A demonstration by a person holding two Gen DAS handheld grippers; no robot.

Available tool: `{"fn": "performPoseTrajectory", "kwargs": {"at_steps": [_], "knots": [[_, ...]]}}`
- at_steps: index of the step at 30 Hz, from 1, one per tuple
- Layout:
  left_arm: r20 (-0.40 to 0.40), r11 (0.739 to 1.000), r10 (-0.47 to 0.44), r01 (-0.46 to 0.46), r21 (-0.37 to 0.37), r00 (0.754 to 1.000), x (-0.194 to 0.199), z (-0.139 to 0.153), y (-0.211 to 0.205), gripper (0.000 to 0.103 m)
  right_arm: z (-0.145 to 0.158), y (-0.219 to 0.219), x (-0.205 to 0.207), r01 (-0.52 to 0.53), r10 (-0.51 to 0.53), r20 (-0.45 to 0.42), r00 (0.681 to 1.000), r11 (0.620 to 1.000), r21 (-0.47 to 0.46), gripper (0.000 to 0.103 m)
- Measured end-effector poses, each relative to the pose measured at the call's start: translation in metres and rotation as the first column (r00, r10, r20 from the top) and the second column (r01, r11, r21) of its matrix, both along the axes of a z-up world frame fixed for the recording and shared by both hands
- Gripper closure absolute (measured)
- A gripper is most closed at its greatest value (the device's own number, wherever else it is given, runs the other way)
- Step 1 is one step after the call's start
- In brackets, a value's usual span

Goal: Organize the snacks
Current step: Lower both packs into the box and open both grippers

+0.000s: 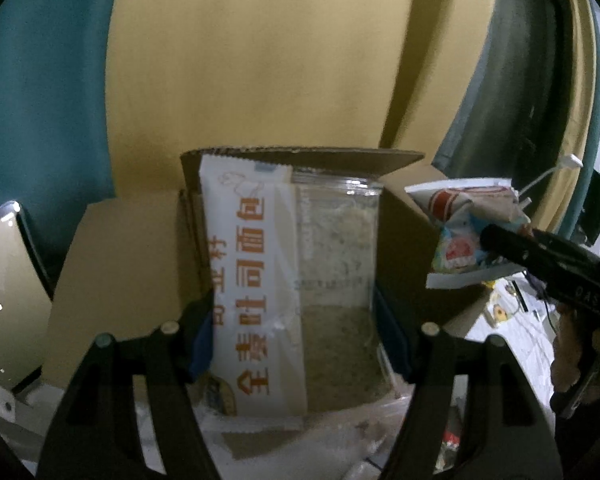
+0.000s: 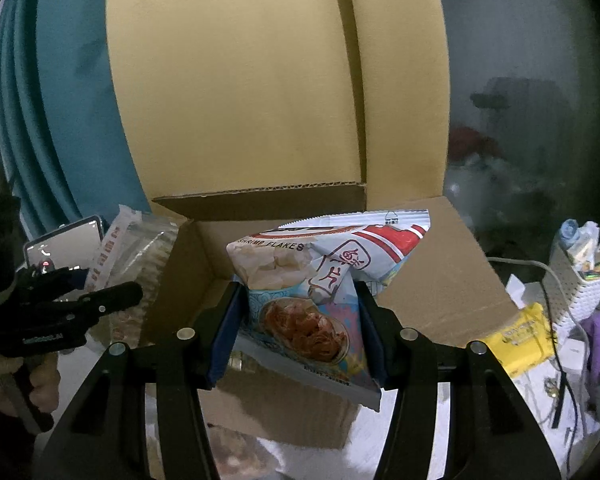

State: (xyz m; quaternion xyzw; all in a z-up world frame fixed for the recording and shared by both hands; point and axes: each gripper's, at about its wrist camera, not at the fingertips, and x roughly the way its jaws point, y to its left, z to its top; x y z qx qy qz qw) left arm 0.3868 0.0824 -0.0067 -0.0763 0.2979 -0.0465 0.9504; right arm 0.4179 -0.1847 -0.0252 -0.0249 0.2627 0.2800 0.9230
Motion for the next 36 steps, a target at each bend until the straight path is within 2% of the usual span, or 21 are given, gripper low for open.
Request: {"fn": "performPoseTrajectory", "kwargs": {"at_steps": [6,10,13,15,19,21,27,36], "knots": [[-0.062,0.999,0.000,-0.003,-0.050,0.998,0.030,-0.004,0.009,0.033,-0.006,0.024,0.027,-0.022,0.022,-0.039,0.999,1.000,0.002,0.045],[-0.100,0.998,0.000,-0.006,-0.055,0.995,0.048,-0.005,0.014,0.031,-0.010,0.044,0.052,-0.029,0.030,-0.088,0.996,1.000,0.003,0.045],[-0.091,0.998,0.010,-0.016,-0.066,0.996,0.054,-0.002,0.018,0.020,-0.011,0.056,0.069,-0.017,0.018,-0.115,0.993,1.000,0.009,0.045],[-0.082,0.997,0.023,-0.029,-0.075,0.996,0.057,-0.002,0.023,0.017,-0.011,0.063,0.081,0.013,-0.013,-0.131,0.991,1.000,0.001,0.044],[-0.076,0.991,0.061,-0.069,-0.113,0.995,0.060,-0.005,0.035,0.016,-0.010,0.072,0.095,0.039,-0.039,-0.131,0.991,0.999,-0.004,0.028],[-0.074,0.992,0.063,-0.071,-0.103,0.995,0.062,-0.006,0.035,0.015,-0.009,0.076,0.097,0.033,-0.032,-0.135,0.990,0.999,0.003,0.024],[-0.052,0.993,0.073,-0.077,-0.089,0.996,0.061,0.001,0.027,0.015,-0.012,0.077,0.092,0.013,-0.016,-0.134,0.991,1.000,-0.025,0.023],[0.003,0.994,0.072,-0.071,-0.087,0.997,0.031,0.015,0.016,0.015,0.001,0.073,0.065,0.003,-0.009,-0.094,0.996,0.998,-0.059,0.023]]}}
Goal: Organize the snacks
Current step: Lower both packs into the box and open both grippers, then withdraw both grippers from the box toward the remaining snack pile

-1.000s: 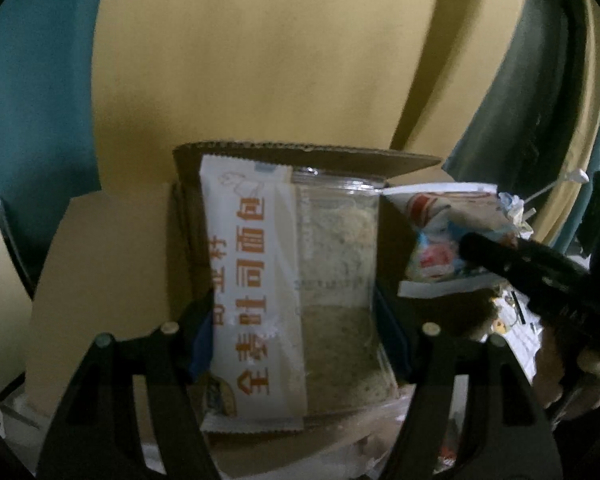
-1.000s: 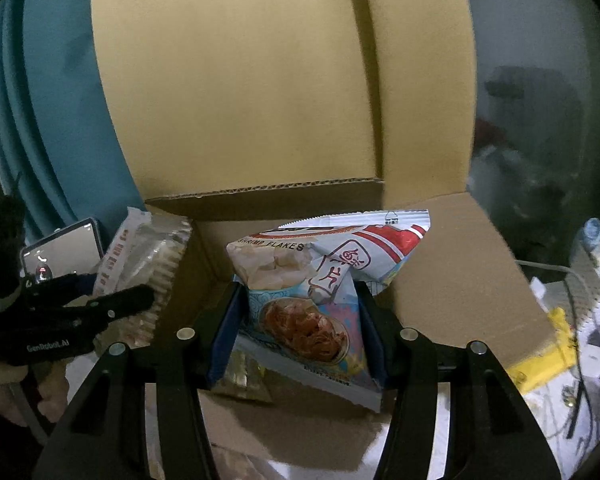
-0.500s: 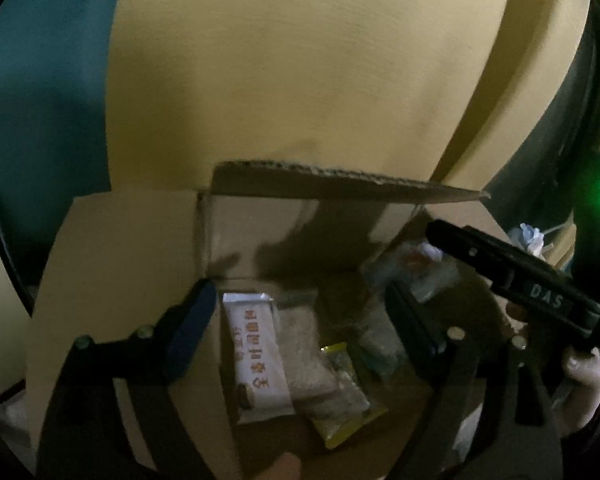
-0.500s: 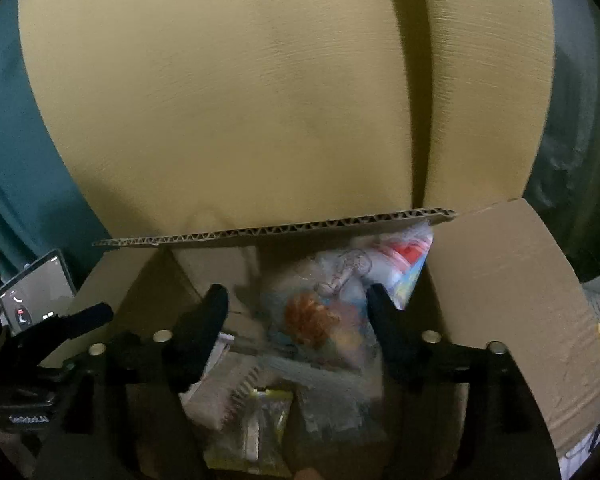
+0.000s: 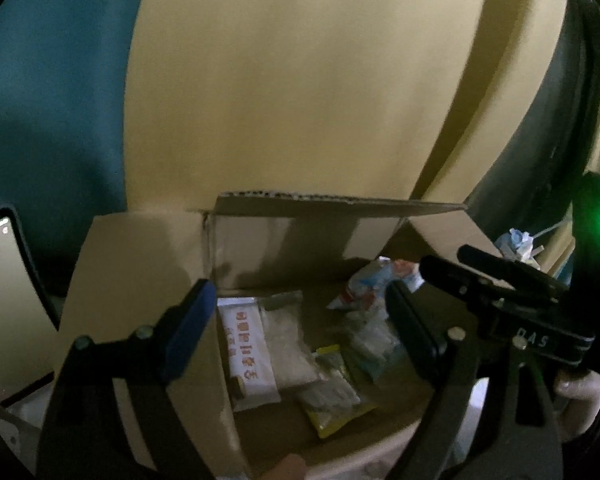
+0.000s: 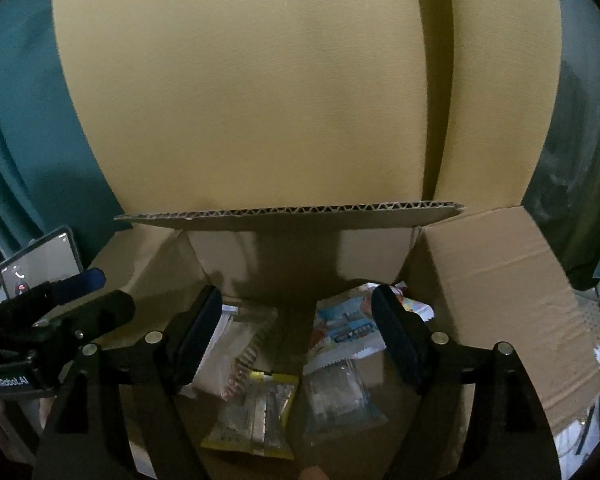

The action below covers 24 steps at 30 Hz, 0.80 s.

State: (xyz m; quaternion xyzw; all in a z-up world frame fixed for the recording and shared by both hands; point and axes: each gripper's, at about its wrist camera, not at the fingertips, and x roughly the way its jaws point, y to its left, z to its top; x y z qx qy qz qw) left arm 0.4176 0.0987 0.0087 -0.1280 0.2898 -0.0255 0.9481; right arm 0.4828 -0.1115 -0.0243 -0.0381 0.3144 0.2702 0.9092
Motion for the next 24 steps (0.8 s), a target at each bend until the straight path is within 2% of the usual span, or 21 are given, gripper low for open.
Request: {"fn": "performPoseTrajectory", "kwargs": {"at_steps": [15,24], "knots": [[0.073,0.997,0.016,-0.021,0.072,0.997,-0.069,0.025,-0.024,0.015,0.037,-0.036,-0.068,-0.013,0.013,0.065,0.998,1.000,0.010,0.023],[0.081,0.995,0.024,-0.031,0.093,0.996,-0.110,0.029,-0.043,0.015,0.041,-0.054,-0.109,-0.012,0.010,0.086,0.996,1.000,0.019,0.023]]}}
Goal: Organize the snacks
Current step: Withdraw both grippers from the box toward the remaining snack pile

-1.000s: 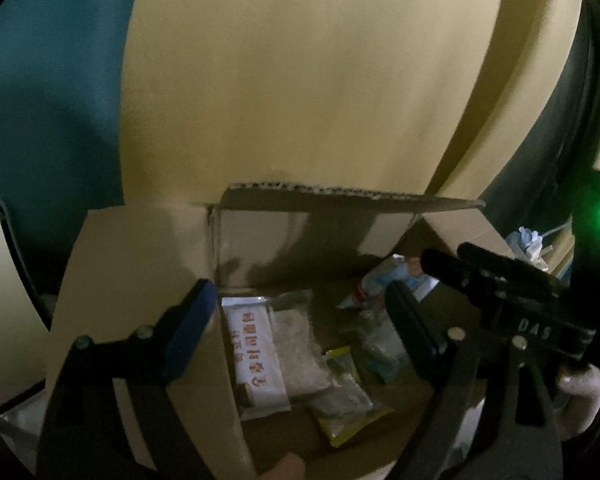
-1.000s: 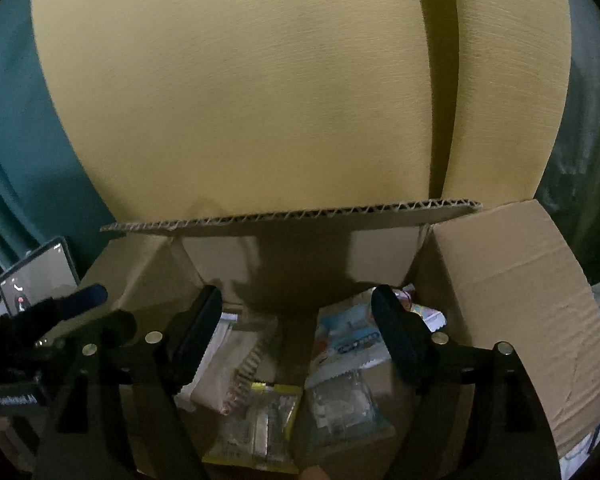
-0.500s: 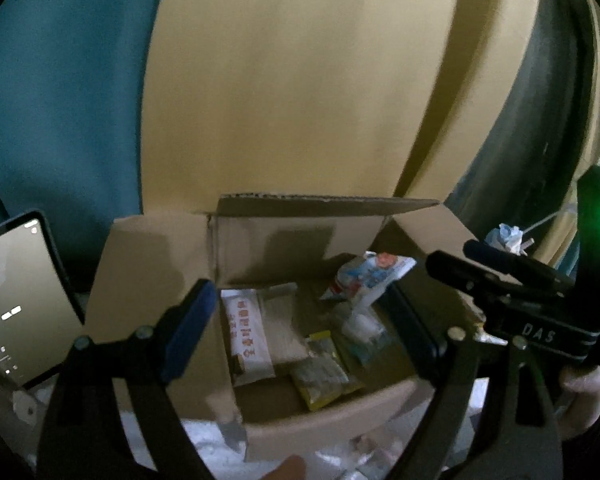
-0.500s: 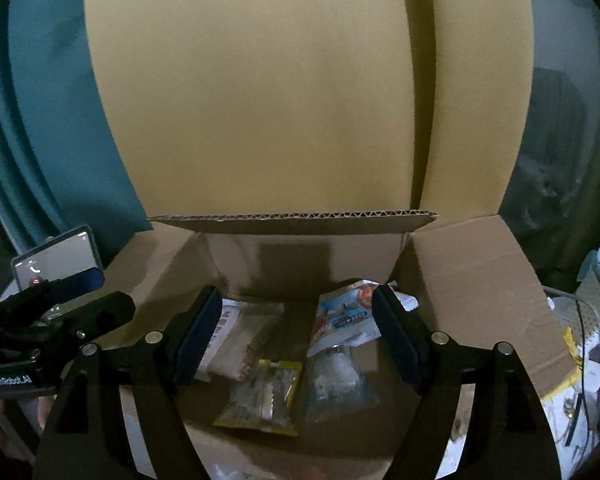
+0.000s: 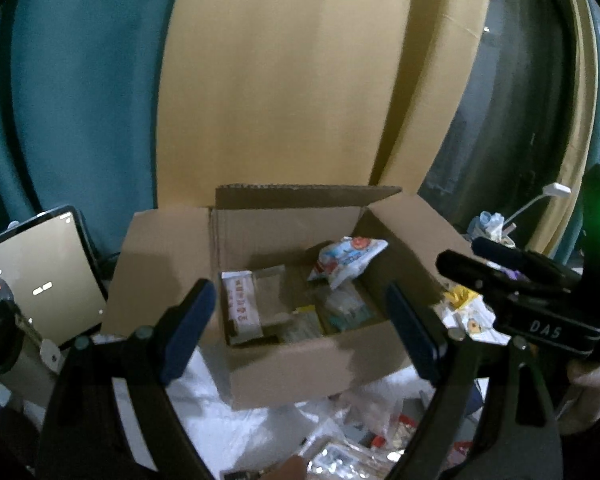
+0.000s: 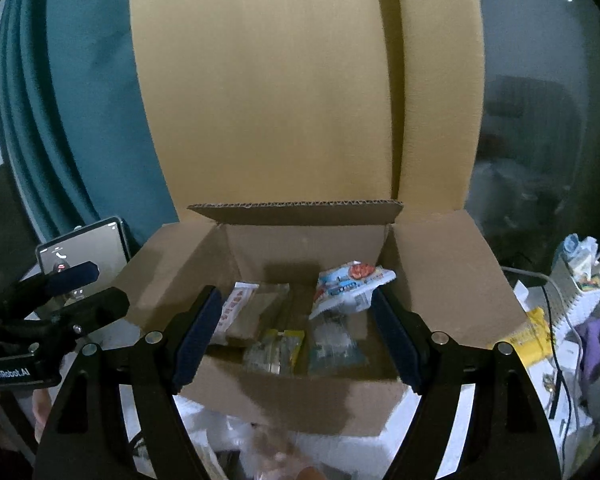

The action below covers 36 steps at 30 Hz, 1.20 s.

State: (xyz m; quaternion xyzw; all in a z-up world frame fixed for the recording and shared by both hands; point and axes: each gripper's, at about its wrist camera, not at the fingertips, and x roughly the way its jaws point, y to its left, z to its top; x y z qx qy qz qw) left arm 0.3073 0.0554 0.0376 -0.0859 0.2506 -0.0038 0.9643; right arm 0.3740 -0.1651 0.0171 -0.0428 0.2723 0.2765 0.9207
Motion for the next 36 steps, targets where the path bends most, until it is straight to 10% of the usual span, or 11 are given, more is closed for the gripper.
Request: {"fn": "performPoseTrajectory", "kwargs": {"at_steps": [36], "knots": [[-0.003,0.996,-0.084,0.084,0.022,0.996,-0.113,-0.041,-0.052,0.015,-0.038,-0.059,-0.120,-0.018,0.018,0.006,1.000,0.998,-0.059,0.023]]}}
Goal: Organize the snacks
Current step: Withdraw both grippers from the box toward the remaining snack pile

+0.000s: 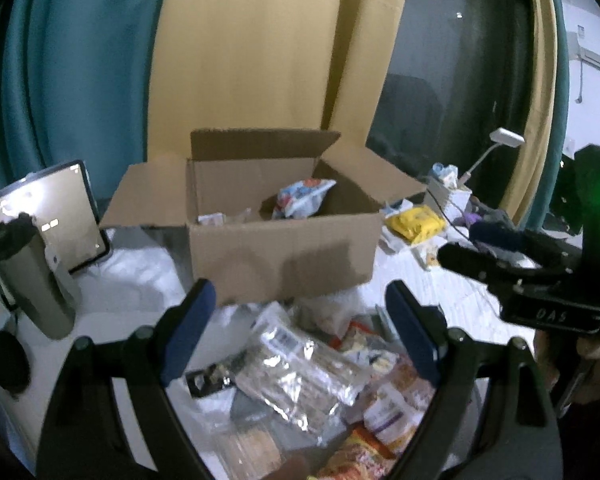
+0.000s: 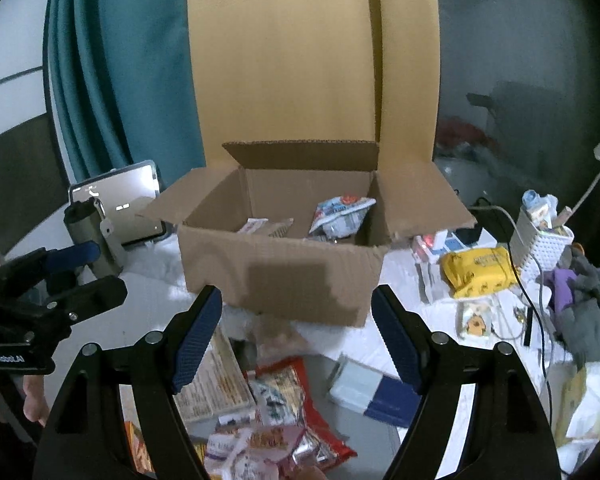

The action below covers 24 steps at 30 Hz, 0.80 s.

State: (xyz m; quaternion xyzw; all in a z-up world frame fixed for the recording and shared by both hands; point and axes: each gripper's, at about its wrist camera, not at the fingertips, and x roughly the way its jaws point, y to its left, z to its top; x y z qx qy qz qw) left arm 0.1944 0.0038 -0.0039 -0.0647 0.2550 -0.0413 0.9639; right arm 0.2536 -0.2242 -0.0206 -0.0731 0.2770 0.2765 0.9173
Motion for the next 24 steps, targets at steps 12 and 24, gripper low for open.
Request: {"fn": "performPoseTrajectory", "kwargs": {"at_steps": [12,24], "knots": [[-0.084,0.999,-0.032,0.033,0.004,0.996,-0.029,-0.048,-0.010,0.015,-0.037,-0.012,-0.032,0.002,-0.003,-0.038,0.999,0.999,-0.042,0.023],[-0.209,0.995,0.082,-0.092,-0.038,0.975,-0.050,-0.103,0.016,0.015,-0.090,-0.017,-0.052,-0.023,0.010,-0.155,0.988,0.996,-0.081,0.023]]}}
